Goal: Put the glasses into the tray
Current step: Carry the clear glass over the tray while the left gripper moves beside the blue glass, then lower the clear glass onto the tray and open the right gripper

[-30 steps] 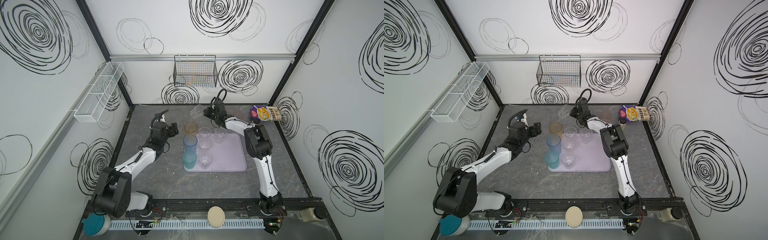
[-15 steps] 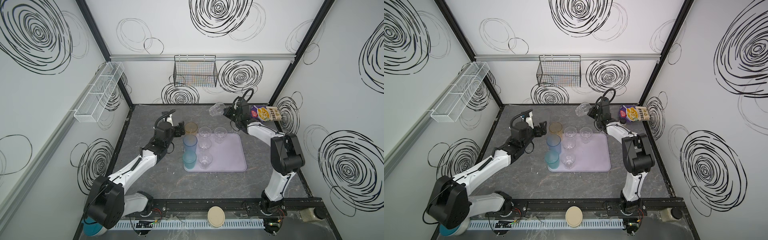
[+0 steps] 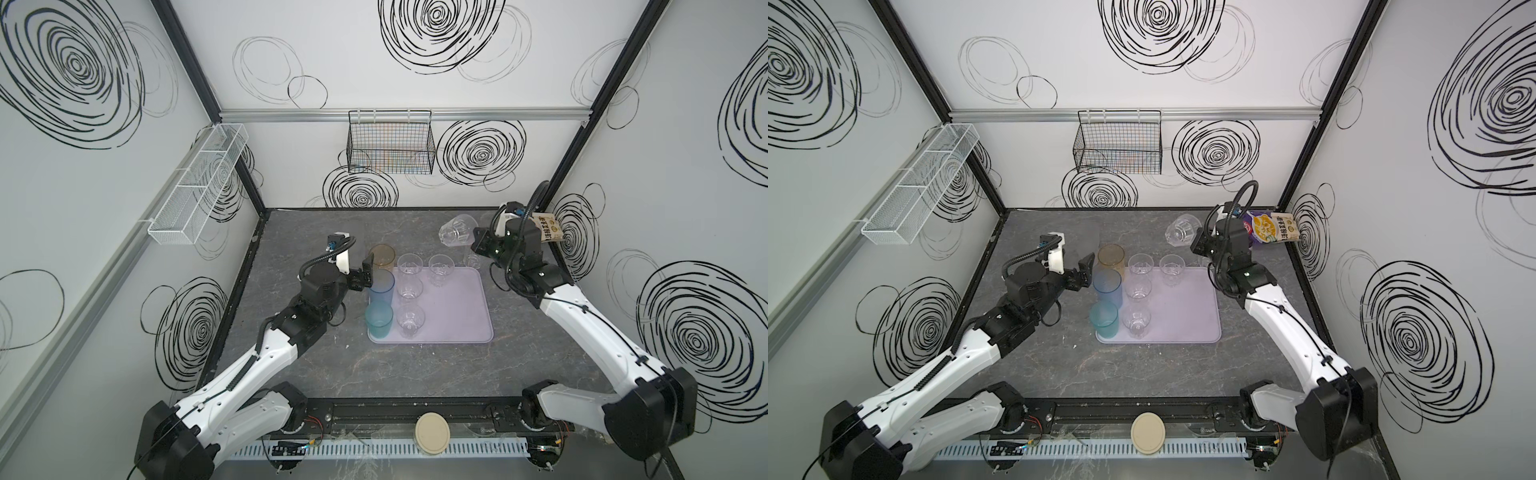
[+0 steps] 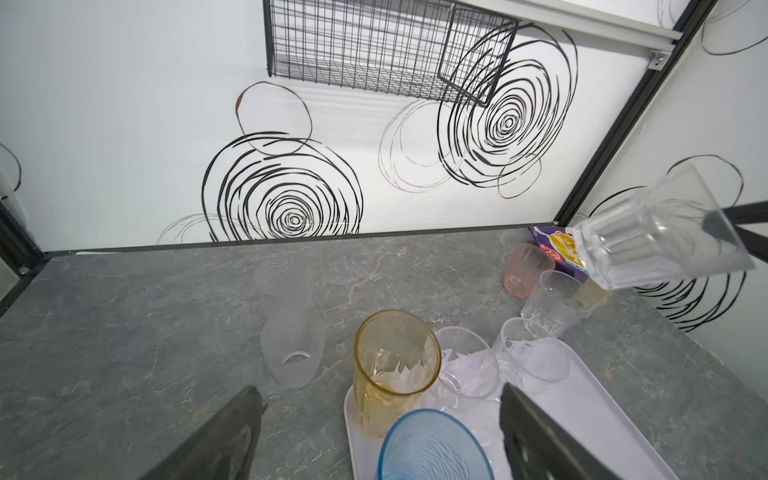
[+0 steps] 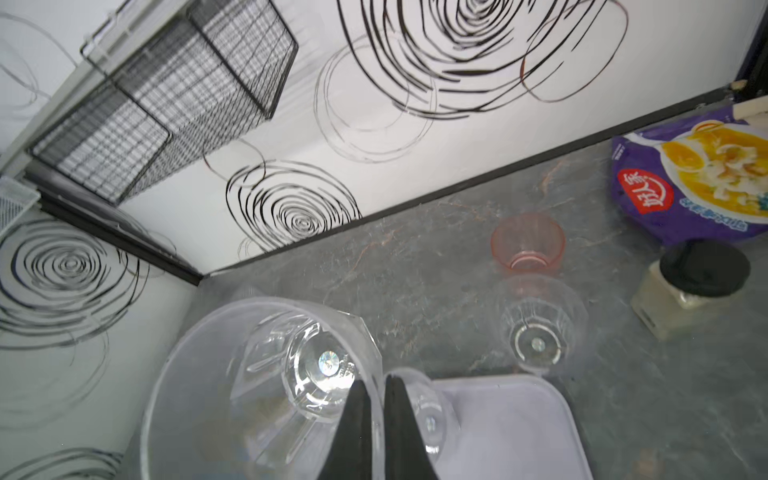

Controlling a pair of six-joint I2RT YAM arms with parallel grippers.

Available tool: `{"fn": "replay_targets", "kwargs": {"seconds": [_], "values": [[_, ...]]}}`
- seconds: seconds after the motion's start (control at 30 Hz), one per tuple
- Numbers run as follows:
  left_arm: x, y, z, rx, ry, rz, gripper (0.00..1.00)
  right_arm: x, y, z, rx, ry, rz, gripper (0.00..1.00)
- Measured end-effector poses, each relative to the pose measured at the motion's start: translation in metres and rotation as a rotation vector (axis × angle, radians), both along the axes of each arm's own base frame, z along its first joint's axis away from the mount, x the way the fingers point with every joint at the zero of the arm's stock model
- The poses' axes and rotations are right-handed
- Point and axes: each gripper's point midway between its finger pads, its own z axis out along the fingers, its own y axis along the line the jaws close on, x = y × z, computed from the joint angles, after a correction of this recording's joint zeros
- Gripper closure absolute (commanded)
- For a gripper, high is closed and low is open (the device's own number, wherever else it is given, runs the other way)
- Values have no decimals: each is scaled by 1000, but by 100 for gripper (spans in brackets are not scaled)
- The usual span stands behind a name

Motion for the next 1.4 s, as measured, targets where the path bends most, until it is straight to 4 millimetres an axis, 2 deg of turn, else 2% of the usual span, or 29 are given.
{"fn": "replay_targets", "kwargs": {"seconds": [0.17, 0.3, 0.47, 0.67, 0.8, 1.0, 1.4], "values": [[-3, 7, -18, 13, 50, 21, 7, -45, 20, -59, -165, 175, 84, 100], [-4, 8, -29, -2, 77, 33, 8, -68, 26, -100, -260, 281, 128, 100], [-2, 8, -34, -16, 95, 40, 8, -70, 35, -135, -332, 367, 150, 100], [-4, 11, -46, -5, 116, 48, 7, -65, 29, -173, -410, 467, 125, 100], [-6, 15, -57, 9, 136, 57, 7, -58, 21, -180, -387, 483, 100, 100], [-5, 16, -57, 18, 131, 61, 6, -46, 10, -178, -346, 475, 64, 100], [-4, 18, -62, 24, 135, 71, 6, -43, 20, -182, -328, 471, 89, 100]]}}
